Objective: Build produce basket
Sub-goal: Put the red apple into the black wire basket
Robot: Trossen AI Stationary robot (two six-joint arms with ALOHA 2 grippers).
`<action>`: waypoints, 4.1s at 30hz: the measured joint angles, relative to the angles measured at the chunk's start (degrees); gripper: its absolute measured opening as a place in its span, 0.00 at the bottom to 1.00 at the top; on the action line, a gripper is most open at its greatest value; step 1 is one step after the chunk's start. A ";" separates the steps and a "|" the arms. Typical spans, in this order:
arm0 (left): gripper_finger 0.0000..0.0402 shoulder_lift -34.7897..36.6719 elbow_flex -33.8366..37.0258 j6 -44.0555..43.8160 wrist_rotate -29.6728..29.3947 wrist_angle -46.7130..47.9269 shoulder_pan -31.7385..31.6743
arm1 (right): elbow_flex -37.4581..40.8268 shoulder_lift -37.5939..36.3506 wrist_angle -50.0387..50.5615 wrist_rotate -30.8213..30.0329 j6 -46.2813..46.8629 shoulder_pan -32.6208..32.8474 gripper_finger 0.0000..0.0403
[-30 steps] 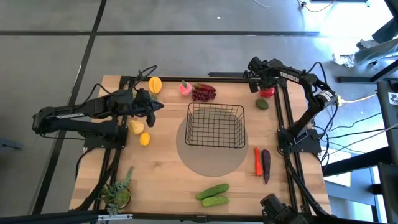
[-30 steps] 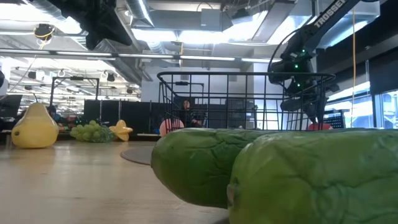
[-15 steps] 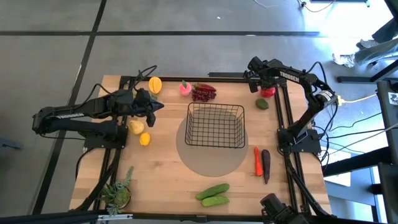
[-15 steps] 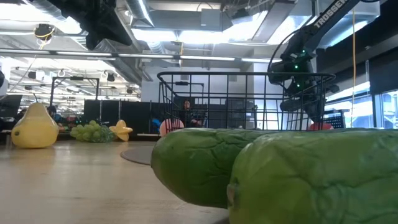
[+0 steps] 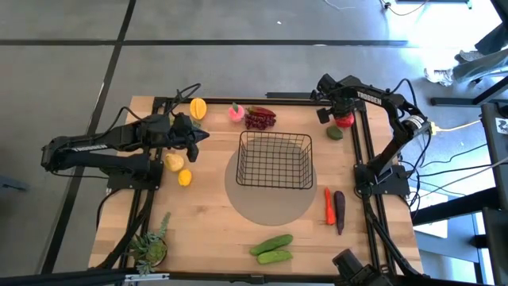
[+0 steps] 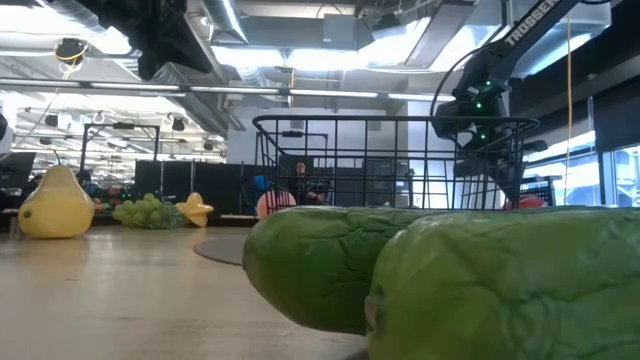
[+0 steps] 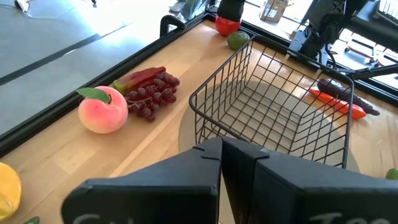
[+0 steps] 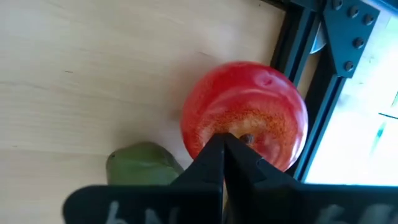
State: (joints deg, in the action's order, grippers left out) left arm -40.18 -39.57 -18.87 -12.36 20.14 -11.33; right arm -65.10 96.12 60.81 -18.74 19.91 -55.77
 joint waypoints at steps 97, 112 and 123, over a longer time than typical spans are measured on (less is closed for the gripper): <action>0.00 0.00 0.00 1.46 -0.02 -0.02 0.02 | -0.13 0.25 -3.58 -10.68 6.29 0.07 0.11; 0.00 0.00 0.00 1.42 0.00 -0.02 0.02 | -0.15 3.39 -2.84 -12.10 6.83 0.09 0.10; 0.00 0.00 0.00 1.38 0.00 -0.02 0.00 | -0.15 3.43 -3.23 -12.03 6.52 0.09 0.01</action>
State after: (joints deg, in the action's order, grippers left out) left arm -40.18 -39.57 -17.50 -12.36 20.12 -11.33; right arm -65.25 99.55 57.58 -30.77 26.43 -55.68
